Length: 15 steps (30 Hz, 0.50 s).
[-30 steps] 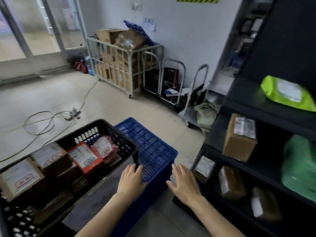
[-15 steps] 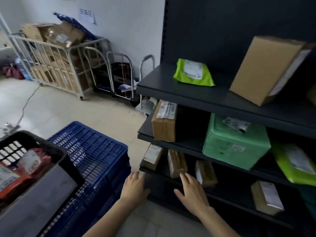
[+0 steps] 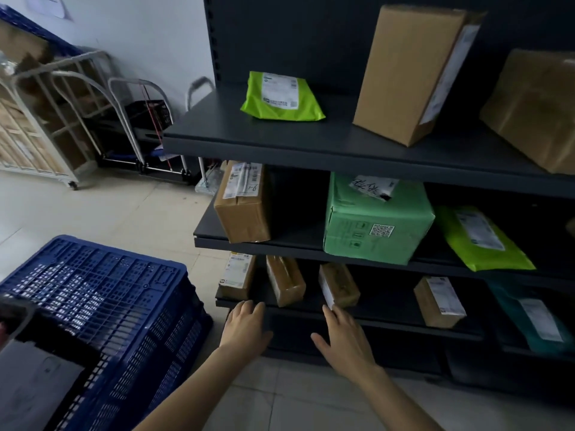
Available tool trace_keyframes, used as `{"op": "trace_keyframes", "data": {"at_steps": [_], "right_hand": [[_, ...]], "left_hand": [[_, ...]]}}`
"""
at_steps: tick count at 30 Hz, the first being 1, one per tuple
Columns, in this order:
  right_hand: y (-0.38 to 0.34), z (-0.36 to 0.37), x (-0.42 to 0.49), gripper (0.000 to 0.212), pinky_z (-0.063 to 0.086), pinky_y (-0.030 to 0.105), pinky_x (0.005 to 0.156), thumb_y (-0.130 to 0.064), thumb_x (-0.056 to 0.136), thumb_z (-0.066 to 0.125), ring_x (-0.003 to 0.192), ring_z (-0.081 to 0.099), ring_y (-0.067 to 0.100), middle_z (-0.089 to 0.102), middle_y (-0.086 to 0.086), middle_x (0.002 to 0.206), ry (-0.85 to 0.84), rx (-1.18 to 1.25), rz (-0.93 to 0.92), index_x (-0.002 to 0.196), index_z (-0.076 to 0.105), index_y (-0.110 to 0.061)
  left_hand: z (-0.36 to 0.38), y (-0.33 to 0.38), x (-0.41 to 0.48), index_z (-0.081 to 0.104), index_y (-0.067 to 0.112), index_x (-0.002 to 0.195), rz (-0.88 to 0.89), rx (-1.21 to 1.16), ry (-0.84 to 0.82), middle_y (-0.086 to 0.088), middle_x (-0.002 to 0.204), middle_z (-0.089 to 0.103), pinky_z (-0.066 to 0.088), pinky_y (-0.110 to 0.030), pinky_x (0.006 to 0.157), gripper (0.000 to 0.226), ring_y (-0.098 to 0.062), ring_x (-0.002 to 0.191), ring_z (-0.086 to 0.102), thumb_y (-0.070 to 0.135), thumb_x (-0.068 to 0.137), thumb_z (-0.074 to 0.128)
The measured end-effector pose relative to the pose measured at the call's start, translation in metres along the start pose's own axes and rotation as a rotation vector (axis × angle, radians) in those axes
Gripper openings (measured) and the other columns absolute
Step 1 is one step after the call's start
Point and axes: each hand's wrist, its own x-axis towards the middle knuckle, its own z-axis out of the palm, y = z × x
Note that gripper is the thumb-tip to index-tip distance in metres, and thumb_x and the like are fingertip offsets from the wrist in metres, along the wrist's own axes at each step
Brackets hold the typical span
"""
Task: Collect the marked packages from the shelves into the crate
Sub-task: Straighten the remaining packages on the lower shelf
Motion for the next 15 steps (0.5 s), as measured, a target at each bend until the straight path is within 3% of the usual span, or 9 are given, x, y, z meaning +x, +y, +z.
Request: {"op": "trace_keyframes", "data": {"at_steps": [9, 12, 15], "right_hand": [[0.009, 0.07, 0.062, 0.067, 0.025, 0.031, 0.113, -0.049, 0.094, 0.037, 0.142, 0.018, 0.02, 0.017, 0.005, 0.155, 0.057, 0.109, 0.066, 0.148, 0.013, -0.017], [0.012, 0.098, 0.108, 0.067, 0.026, 0.032, 0.113, -0.049, 0.093, 0.04, 0.142, 0.018, 0.022, 0.017, 0.008, 0.155, 0.13, 0.14, 0.055, 0.147, 0.015, -0.017], [0.015, 0.125, 0.157, 0.073, 0.026, 0.034, 0.113, -0.056, 0.09, 0.042, 0.142, 0.018, 0.025, 0.015, 0.01, 0.155, 0.24, 0.118, 0.07, 0.147, 0.016, -0.019]], "left_hand": [[0.059, -0.051, 0.051, 0.016, 0.019, 0.149, -0.11, -0.048, 0.008, -0.009, 0.157, 0.014, 0.023, -0.04, 0.116, 0.075, -0.029, 0.145, 0.009, 0.036, 0.088, 0.057], [0.086, -0.073, 0.09, 0.013, 0.018, 0.149, -0.176, -0.074, 0.12, -0.011, 0.157, 0.011, 0.026, -0.04, 0.115, 0.077, -0.03, 0.145, 0.008, 0.037, 0.088, 0.057], [0.113, -0.095, 0.133, 0.01, 0.017, 0.15, -0.247, -0.113, 0.269, -0.015, 0.157, 0.007, 0.021, -0.041, 0.117, 0.085, -0.033, 0.145, 0.006, 0.052, 0.086, 0.055]]}}
